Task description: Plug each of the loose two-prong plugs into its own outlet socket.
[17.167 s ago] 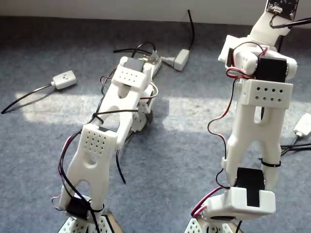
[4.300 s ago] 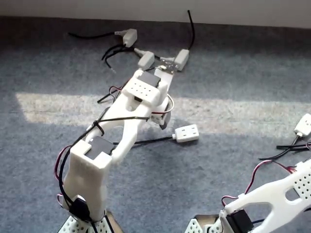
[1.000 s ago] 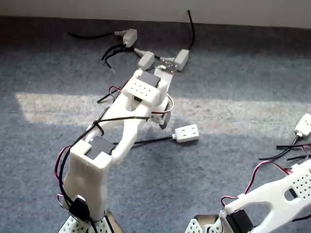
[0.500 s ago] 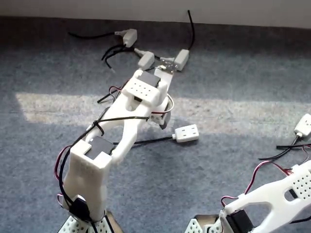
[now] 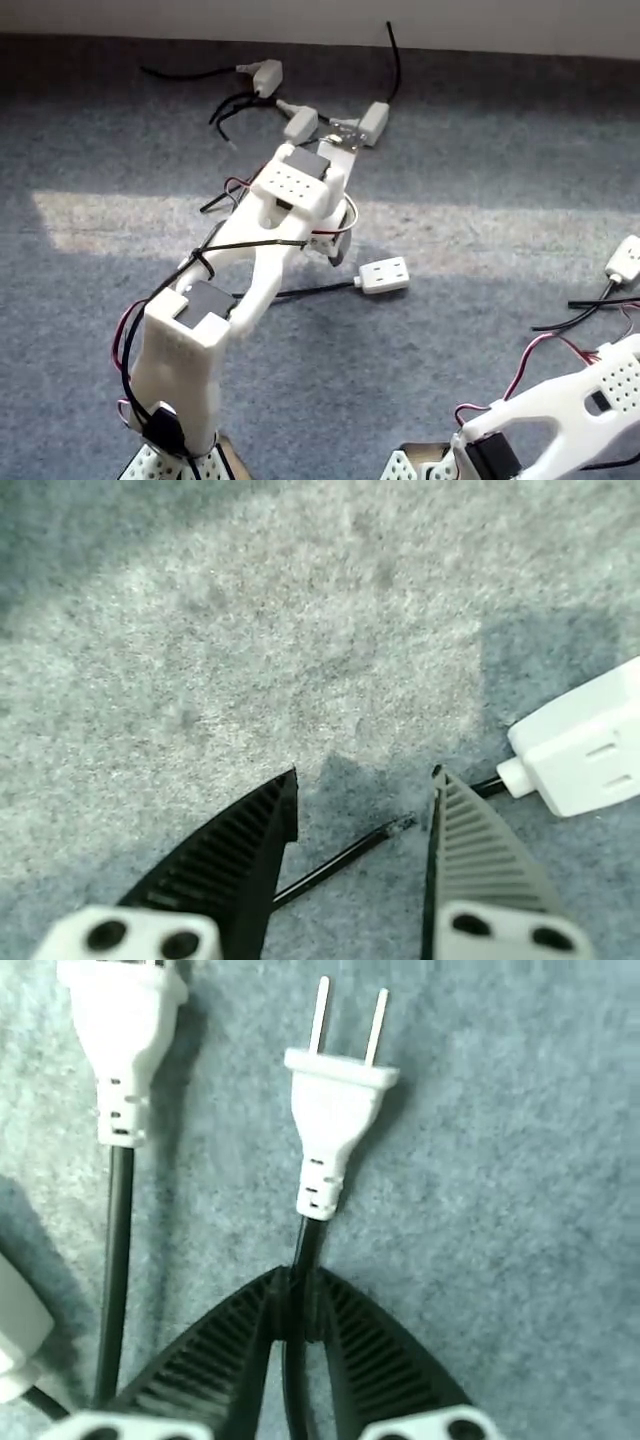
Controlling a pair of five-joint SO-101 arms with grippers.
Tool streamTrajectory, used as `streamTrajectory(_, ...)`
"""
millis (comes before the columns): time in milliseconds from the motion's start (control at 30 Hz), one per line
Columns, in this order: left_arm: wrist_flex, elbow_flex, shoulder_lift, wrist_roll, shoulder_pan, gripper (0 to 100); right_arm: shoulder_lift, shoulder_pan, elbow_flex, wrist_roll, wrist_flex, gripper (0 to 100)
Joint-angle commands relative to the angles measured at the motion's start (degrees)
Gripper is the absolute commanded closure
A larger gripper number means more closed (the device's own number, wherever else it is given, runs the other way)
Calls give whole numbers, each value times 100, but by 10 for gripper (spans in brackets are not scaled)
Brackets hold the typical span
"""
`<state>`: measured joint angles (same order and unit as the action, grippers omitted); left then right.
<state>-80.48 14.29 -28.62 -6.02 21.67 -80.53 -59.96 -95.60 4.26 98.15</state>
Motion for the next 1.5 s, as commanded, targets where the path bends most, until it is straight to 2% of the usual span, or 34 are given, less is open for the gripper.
streamTrajectory(0,44,22,338,-53,-31,787,778,374,-576,-70,295,991)
streamTrajectory(367,44,22,338,-53,-40,787,2536,1393,163,-70,295,991)
streamTrajectory(467,44,22,338,-53,-40,787,2642,1165,681,-53,295,975)
streamTrajectory(600,62,22,338,-44,-40,787,2378,787,1991,-35,268,854)
streamTrajectory(667,123,22,338,-44,-40,787,2167,708,2413,-44,207,824)
streamTrajectory(1067,273,-127,347,-44,-40,787,1244,602,2431,-62,-180,830)
streamTrajectory(1300,281,-127,347,-44,-40,787,1244,418,2431,-79,-180,994)
streamTrajectory(1467,281,-127,347,-44,-40,787,1226,347,2431,-149,-136,991)
